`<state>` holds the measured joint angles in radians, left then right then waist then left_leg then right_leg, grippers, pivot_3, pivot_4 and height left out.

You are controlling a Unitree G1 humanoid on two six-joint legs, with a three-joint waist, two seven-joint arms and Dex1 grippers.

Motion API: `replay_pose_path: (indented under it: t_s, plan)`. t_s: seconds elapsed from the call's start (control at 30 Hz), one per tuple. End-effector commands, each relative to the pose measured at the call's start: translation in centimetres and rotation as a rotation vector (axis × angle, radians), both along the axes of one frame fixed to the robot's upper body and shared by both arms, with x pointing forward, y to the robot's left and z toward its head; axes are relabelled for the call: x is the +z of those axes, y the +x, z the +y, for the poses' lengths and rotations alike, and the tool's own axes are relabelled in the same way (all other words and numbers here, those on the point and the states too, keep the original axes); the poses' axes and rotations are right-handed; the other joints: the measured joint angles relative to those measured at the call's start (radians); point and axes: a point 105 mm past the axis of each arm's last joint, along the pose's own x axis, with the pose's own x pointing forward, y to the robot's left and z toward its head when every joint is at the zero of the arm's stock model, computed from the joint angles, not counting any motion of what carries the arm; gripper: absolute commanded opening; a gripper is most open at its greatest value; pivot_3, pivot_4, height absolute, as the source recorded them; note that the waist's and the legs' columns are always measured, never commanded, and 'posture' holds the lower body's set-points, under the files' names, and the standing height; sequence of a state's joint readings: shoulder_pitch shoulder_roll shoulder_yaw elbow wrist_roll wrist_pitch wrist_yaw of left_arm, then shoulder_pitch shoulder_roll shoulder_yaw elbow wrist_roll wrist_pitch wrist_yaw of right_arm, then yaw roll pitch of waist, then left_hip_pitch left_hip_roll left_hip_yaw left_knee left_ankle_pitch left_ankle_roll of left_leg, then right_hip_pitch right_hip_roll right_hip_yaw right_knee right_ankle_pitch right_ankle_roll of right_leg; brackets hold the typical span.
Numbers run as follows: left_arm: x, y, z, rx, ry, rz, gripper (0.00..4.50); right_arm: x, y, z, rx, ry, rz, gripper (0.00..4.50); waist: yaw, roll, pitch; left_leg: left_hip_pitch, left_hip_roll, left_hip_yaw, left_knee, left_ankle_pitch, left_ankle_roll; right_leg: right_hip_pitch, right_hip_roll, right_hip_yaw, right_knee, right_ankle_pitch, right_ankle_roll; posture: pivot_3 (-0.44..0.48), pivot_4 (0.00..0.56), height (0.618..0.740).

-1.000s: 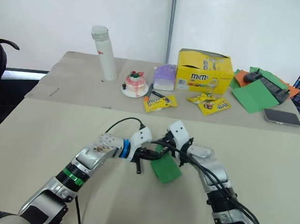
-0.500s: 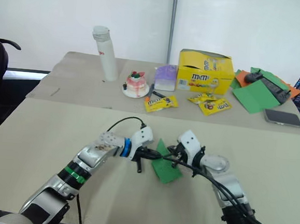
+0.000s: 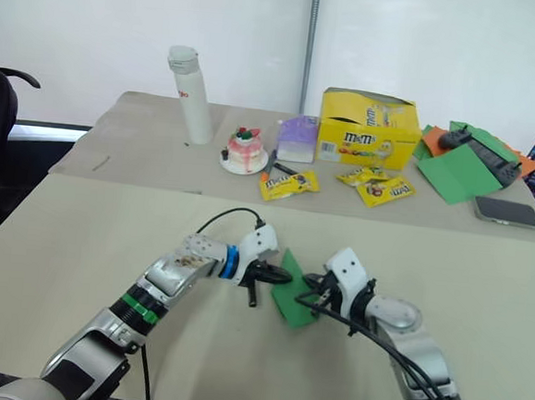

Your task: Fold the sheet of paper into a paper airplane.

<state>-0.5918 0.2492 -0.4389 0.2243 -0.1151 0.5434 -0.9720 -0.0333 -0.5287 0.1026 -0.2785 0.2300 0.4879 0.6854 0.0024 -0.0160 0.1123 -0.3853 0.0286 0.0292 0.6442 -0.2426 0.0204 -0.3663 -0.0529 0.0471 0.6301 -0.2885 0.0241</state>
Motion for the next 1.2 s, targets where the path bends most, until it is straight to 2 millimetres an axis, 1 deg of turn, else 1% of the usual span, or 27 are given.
replay_pose_path:
  t_s: [0.03,0.13,0.27,0.37,0.43,0.47,0.57,0.67,0.73,0.77,0.83,0.9,0.93,1.0,1.07,1.2]
  plan:
    - [-1.4,-0.3,0.3,-0.001,0.055,0.028,0.03,0.2,-0.8,-0.5,0.003,-0.008,0.002,0.0,0.0,0.0,0.0,0.0,0.0,0.0,0.0,0.0,0.0,0.0,0.0,0.0,0.0,0.0,0.0,0.0,0.15,0.74]
    - [-1.3,-0.3,0.3,0.006,0.051,0.034,0.03,-0.6,-2.1,-1.4,-0.015,-0.027,0.04,0.0,0.003,0.0,0.0,0.0,0.0,0.0,0.0,0.0,0.0,0.0,0.0,0.0,0.0,0.0,0.0,0.0,0.15,0.74]
    - [-1.2,-0.2,0.5,0.017,0.045,0.036,0.03,-1.1,-3.8,-2.2,-0.034,-0.033,0.074,0.0,0.005,-0.001,-0.001,0.0,0.0,0.0,0.0,0.0,0.0,0.0,0.0,0.0,0.0,0.0,0.0,0.0,0.15,0.74]
    - [-1.2,-0.2,0.6,0.019,0.046,0.039,0.03,-1.7,-5.7,-3.7,-0.052,-0.058,0.117,0.0,0.008,-0.001,-0.001,0.0,0.0,0.0,0.0,0.0,0.0,0.001,0.0,0.0,-0.001,0.0,0.001,0.0,0.15,0.74]
    - [-1.3,-0.2,0.7,0.02,0.047,0.04,0.03,-1.5,-6.6,-4.4,-0.052,-0.059,0.127,0.0,0.01,-0.002,-0.001,0.0,0.0,0.0,0.0,0.0,0.0,0.001,0.0,0.0,-0.001,-0.001,0.001,0.0,0.15,0.74]
    - [-1.3,-0.2,0.7,0.021,0.047,0.04,0.03,-1.1,-6.7,-4.4,-0.052,-0.049,0.116,0.0,0.009,-0.002,-0.001,0.0,0.0,-0.001,0.0,0.0,0.0,0.001,0.0,0.0,-0.001,-0.001,0.001,0.0,0.15,0.74]
    - [-1.3,0.0,0.8,0.039,0.044,0.045,0.03,2.2,-4.8,-4.2,-0.09,0.086,0.0,0.0,0.005,-0.004,0.0,0.001,0.001,-0.001,0.0,0.0,0.0,0.003,0.0,0.0,-0.001,-0.001,0.001,0.0,0.15,0.74]
    - [-0.8,0.5,0.8,0.078,0.013,0.056,0.03,5.1,-3.4,-2.9,-0.051,0.164,-0.097,0.0,-0.003,-0.005,0.001,0.001,0.001,0.0,0.0,0.0,0.0,0.003,0.0,0.001,-0.001,-0.001,0.001,0.0,0.15,0.74]
    - [-0.5,0.7,0.8,0.096,-0.001,0.057,0.03,5.5,-2.9,-1.8,-0.022,0.169,-0.115,0.0,-0.003,-0.004,0.001,0.001,0.001,0.0,0.0,0.0,0.0,0.003,0.0,0.001,-0.001,-0.001,0.001,0.0,0.15,0.74]
    - [-0.4,0.8,0.8,0.102,-0.003,0.055,0.03,5.3,-2.7,-1.3,-0.008,0.155,-0.11,0.0,-0.001,-0.003,0.001,0.001,0.001,0.0,0.0,0.0,0.0,0.002,0.0,0.001,-0.001,-0.001,0.001,0.0,0.15,0.74]
    - [-0.4,0.9,0.9,0.109,-0.004,0.052,0.03,3.8,-2.4,-0.4,0.009,0.074,-0.077,0.0,0.001,-0.001,-0.001,0.0,0.001,-0.002,0.0,0.0,0.0,0.001,0.002,0.0,-0.001,-0.001,0.001,0.0,0.15,0.74]
    - [-0.4,1.0,1.0,0.11,0.001,0.046,0.03,1.9,-2.4,-0.2,0.006,-0.024,-0.041,0.0,0.003,-0.001,-0.001,-0.003,0.001,-0.002,0.0,0.0,0.0,-0.001,0.003,0.0,-0.001,-0.001,0.001,0.0,0.15,0.74]
    - [-0.2,1.1,1.0,0.115,-0.001,0.039,0.03,1.3,-2.4,-0.1,0.004,-0.044,-0.032,0.0,0.004,-0.001,-0.001,-0.003,0.001,-0.002,0.0,0.0,0.0,-0.001,0.003,0.001,-0.001,-0.001,0.001,0.0,0.15,0.74]
    - [0.2,1.5,1.0,0.128,-0.016,0.023,0.03,0.8,-2.6,0.4,-0.017,-0.013,-0.008,0.0,0.005,-0.001,-0.001,-0.003,0.0,-0.002,0.0,0.0,0.0,-0.002,0.002,0.002,-0.001,-0.001,0.001,0.0,0.15,0.74]
    - [0.4,1.6,0.9,0.125,-0.022,0.008,0.03,0.3,-2.8,0.5,-0.022,-0.019,0.011,0.0,0.005,-0.001,-0.001,-0.003,0.001,-0.002,0.0,0.0,0.0,-0.002,0.002,0.002,-0.001,-0.001,0.001,0.0,0.15,0.74]
    - [-0.4,0.8,0.9,0.042,0.038,-0.01,0.03,-0.2,-2.8,0.2,-0.025,-0.034,0.031,0.0,0.004,-0.001,-0.001,-0.002,0.001,-0.002,0.0,0.0,0.0,-0.001,0.003,0.002,0.0,-0.001,0.001,0.0,0.15,0.74]
